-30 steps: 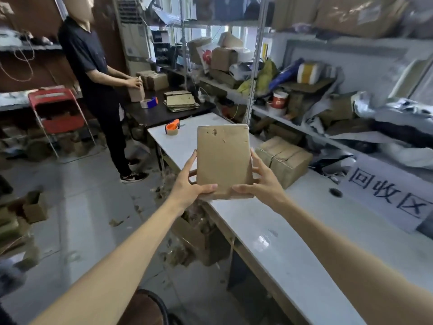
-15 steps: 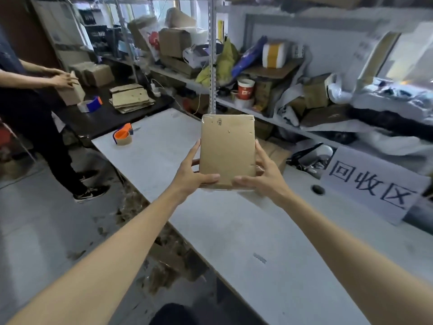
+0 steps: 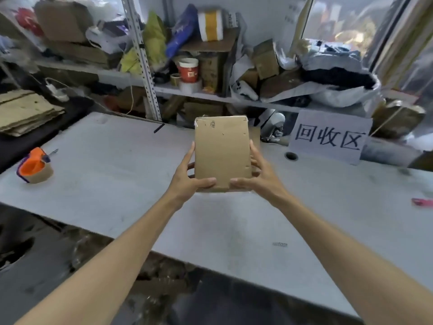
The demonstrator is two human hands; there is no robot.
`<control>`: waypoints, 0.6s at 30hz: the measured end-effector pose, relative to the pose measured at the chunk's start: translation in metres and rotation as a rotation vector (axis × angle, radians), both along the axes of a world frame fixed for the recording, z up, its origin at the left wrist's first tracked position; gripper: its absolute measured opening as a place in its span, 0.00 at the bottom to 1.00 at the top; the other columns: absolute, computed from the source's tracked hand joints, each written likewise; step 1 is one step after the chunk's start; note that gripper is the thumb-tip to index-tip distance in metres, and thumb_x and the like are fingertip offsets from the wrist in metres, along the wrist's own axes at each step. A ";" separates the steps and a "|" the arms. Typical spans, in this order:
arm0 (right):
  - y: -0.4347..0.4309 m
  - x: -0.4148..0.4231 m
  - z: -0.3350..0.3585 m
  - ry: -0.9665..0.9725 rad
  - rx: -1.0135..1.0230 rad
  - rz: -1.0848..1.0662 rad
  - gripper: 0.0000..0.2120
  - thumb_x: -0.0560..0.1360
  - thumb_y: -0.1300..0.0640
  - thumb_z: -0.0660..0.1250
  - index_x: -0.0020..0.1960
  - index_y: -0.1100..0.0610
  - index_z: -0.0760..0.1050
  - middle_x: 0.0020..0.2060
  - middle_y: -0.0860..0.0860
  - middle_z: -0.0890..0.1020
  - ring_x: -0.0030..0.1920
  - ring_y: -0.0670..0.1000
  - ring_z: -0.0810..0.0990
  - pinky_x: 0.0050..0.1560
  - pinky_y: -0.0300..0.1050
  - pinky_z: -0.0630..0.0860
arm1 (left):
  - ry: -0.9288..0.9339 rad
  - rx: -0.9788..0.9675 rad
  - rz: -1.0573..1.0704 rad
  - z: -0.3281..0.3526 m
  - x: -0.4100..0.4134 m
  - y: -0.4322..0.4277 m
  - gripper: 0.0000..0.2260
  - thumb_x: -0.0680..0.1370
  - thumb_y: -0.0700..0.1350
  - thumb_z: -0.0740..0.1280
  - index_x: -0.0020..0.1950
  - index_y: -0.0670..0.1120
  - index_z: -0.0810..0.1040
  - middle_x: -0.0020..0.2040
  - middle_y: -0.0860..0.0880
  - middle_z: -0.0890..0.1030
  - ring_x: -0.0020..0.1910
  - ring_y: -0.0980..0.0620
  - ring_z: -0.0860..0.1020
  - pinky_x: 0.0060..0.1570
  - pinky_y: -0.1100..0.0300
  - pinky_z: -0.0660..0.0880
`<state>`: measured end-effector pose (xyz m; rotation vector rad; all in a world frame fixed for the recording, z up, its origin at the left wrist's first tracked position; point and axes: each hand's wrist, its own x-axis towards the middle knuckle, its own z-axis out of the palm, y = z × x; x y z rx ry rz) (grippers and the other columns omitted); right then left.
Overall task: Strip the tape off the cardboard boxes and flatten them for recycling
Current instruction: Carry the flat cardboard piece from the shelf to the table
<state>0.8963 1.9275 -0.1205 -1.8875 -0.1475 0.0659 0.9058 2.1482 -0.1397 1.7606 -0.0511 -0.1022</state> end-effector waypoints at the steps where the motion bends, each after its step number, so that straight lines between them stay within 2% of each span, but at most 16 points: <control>1: 0.007 -0.005 -0.005 0.010 -0.010 -0.020 0.55 0.64 0.59 0.80 0.78 0.44 0.47 0.68 0.55 0.69 0.65 0.56 0.71 0.63 0.56 0.74 | 0.011 -0.011 -0.027 -0.006 -0.001 0.006 0.49 0.68 0.43 0.80 0.79 0.64 0.53 0.68 0.50 0.69 0.62 0.51 0.74 0.49 0.64 0.78; 3: 0.017 -0.014 -0.013 0.026 -0.029 -0.060 0.55 0.65 0.59 0.79 0.78 0.44 0.46 0.68 0.54 0.70 0.65 0.55 0.72 0.64 0.55 0.74 | 0.020 -0.031 -0.077 -0.017 -0.002 0.013 0.49 0.69 0.42 0.79 0.80 0.62 0.53 0.67 0.52 0.70 0.60 0.56 0.74 0.45 0.66 0.79; 5: 0.018 -0.023 -0.023 0.038 -0.035 -0.106 0.54 0.65 0.59 0.79 0.78 0.44 0.47 0.67 0.53 0.71 0.63 0.52 0.74 0.63 0.53 0.75 | 0.023 -0.056 -0.125 -0.027 -0.004 0.014 0.50 0.68 0.40 0.79 0.80 0.61 0.53 0.66 0.53 0.70 0.60 0.60 0.74 0.47 0.67 0.79; 10: -0.004 -0.042 -0.063 0.024 -0.025 -0.203 0.53 0.65 0.59 0.79 0.77 0.41 0.49 0.65 0.48 0.74 0.60 0.47 0.78 0.60 0.46 0.77 | -0.019 -0.074 -0.217 -0.068 -0.004 -0.009 0.50 0.69 0.39 0.79 0.80 0.61 0.52 0.69 0.49 0.70 0.67 0.52 0.72 0.55 0.64 0.78; 14: -0.022 -0.054 -0.108 -0.064 -0.035 -0.260 0.53 0.65 0.59 0.79 0.78 0.45 0.50 0.66 0.49 0.74 0.64 0.48 0.75 0.62 0.50 0.76 | -0.061 -0.091 -0.256 -0.110 -0.007 -0.031 0.50 0.69 0.41 0.79 0.79 0.63 0.51 0.67 0.50 0.71 0.61 0.52 0.77 0.48 0.67 0.79; 16: -0.030 -0.061 -0.128 -0.090 -0.035 -0.262 0.53 0.64 0.59 0.79 0.78 0.45 0.50 0.66 0.50 0.74 0.64 0.50 0.75 0.62 0.52 0.75 | -0.087 -0.090 -0.262 -0.130 -0.013 -0.040 0.50 0.69 0.41 0.79 0.79 0.64 0.51 0.68 0.50 0.71 0.59 0.53 0.77 0.48 0.66 0.79; 18: -0.038 -0.069 -0.146 -0.118 -0.040 -0.274 0.53 0.64 0.58 0.80 0.78 0.44 0.50 0.67 0.50 0.74 0.64 0.50 0.75 0.63 0.53 0.75 | -0.122 -0.082 -0.260 -0.148 -0.021 -0.048 0.51 0.69 0.42 0.79 0.80 0.64 0.50 0.69 0.49 0.70 0.61 0.49 0.77 0.53 0.60 0.80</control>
